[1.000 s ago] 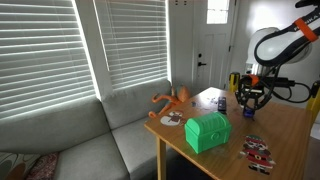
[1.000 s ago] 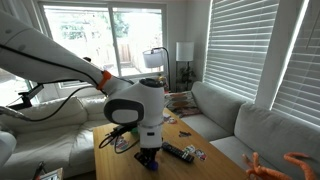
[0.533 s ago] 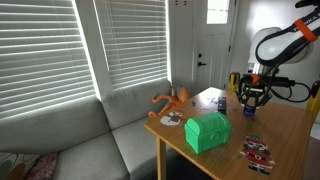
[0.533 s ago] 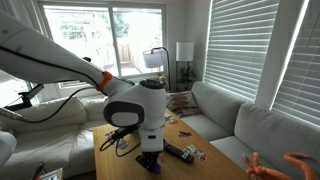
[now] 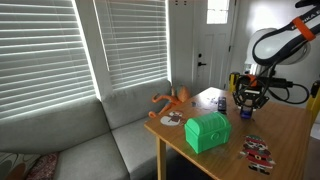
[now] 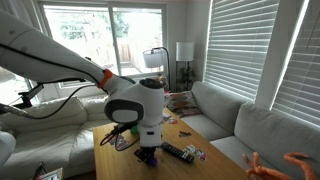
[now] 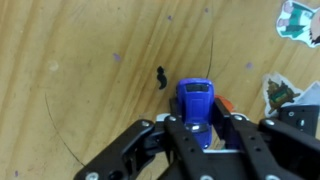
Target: Pick up the blue toy car and turn it anticlockwise once and then slide it back and forth three times on the table
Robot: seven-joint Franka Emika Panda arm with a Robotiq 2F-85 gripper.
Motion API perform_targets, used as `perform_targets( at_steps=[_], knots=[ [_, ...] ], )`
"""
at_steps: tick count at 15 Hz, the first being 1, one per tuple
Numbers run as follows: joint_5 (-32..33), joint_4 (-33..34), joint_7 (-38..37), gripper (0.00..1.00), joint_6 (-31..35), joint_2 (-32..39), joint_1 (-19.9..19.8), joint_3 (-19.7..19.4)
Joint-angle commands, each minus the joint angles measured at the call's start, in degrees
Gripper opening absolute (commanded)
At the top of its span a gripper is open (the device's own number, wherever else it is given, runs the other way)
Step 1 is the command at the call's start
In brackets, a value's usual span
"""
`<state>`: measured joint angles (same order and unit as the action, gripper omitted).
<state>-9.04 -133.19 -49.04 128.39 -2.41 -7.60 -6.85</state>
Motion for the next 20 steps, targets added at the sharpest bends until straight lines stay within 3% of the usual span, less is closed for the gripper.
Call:
perform_targets(
  at_steps=[1, 7, 12, 15, 19, 20],
  knots=[
    [-0.4, 0.0, -0.5, 0.61, -1.0, -0.2, 0.1, 0.2],
    [6.7, -2.2, 0.3, 0.98, -4.6, -11.2, -0.2, 1.1],
    [13.1, 1.1, 11.0, 1.00, -20.1, -19.0, -0.5, 2.7],
    [17.0, 2.6, 17.2, 1.00, -24.4, -21.6, -0.6, 4.0],
    [20.5, 2.4, 26.0, 1.00, -21.4, -22.7, -0.3, 4.7],
    [18.4, 2.8, 22.2, 1.00, -22.8, -22.2, -0.9, 5.1]
  ],
)
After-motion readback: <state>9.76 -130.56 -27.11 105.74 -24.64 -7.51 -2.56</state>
